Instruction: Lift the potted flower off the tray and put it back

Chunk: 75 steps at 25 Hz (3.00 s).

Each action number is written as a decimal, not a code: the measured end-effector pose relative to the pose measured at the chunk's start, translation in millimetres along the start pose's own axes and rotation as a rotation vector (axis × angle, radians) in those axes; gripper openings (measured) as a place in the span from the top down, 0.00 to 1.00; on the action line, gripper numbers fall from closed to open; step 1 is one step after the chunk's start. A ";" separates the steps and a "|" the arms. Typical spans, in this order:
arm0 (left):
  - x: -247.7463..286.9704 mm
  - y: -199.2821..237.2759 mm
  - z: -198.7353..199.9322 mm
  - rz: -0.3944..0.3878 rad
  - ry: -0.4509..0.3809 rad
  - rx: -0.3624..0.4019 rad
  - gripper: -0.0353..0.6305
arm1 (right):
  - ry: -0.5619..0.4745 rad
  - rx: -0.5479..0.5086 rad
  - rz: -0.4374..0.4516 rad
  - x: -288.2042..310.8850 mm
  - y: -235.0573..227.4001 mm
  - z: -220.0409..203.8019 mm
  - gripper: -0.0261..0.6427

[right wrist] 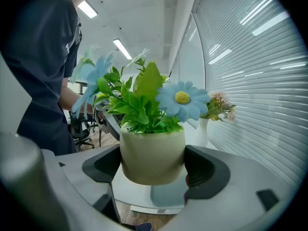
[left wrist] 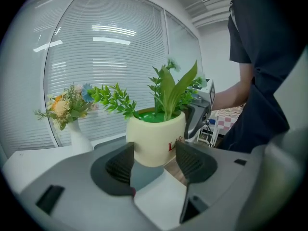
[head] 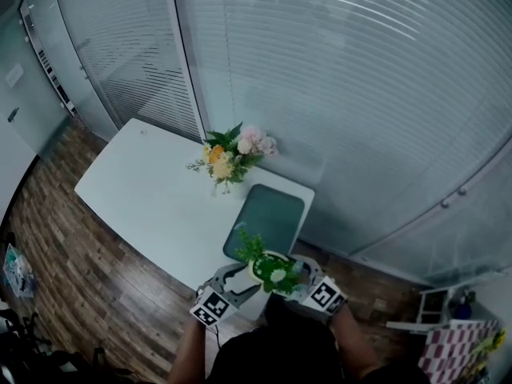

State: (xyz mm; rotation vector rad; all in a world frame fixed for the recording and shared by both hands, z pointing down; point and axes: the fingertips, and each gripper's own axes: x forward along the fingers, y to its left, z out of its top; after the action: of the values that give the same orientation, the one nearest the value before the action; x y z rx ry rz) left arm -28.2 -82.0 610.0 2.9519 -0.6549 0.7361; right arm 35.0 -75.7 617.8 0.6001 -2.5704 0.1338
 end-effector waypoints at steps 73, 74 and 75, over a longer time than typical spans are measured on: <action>136.0 88.7 -124.1 -0.026 0.279 -0.137 0.54 | 0.119 0.074 0.041 113.5 -117.3 -119.8 0.39; 136.1 88.8 -123.6 -0.024 0.281 -0.134 0.54 | 0.123 0.077 0.041 112.9 -117.4 -119.1 0.39; 136.2 88.6 -123.1 -0.022 0.283 -0.132 0.54 | 0.125 0.078 0.040 112.2 -117.5 -119.0 0.39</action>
State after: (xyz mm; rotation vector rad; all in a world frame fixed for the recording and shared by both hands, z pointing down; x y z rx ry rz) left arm -9.7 -200.4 774.9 2.6610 -0.6195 1.0388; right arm 51.7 -201.1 774.5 0.5509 -2.4659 0.2778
